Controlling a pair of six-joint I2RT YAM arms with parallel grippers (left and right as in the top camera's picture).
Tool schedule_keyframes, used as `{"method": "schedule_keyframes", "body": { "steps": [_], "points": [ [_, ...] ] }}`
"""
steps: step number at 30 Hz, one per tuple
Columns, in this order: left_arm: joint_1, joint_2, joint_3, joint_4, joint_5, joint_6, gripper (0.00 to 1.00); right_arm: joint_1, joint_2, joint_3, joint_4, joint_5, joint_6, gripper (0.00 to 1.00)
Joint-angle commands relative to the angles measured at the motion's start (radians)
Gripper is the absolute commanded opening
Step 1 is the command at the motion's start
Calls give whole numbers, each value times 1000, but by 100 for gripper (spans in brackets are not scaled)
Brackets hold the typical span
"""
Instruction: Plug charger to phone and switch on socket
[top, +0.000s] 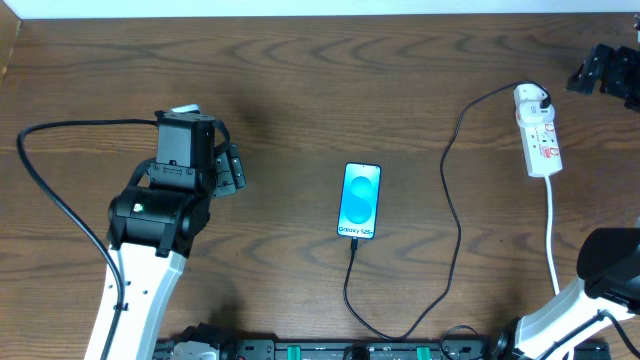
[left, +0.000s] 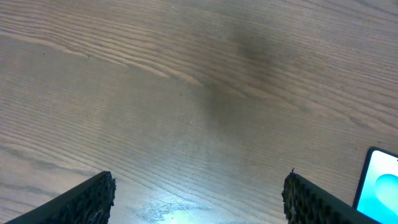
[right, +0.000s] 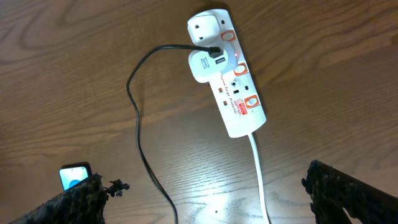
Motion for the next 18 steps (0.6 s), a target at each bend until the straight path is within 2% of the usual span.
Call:
{"method": "schedule_keyframes", "body": {
  "steps": [1,11,18],
  "points": [
    [-1,1,10,0,-13,6,86,-2,3,8,-1,7,6,99],
    [-3,-15,3,0,-11,6,86,-2,3,8,-1,8,6,99],
    [-16,-171,-67,0,-12,6,86,-2,3,8,-1,8,6,99]
  ]
}}
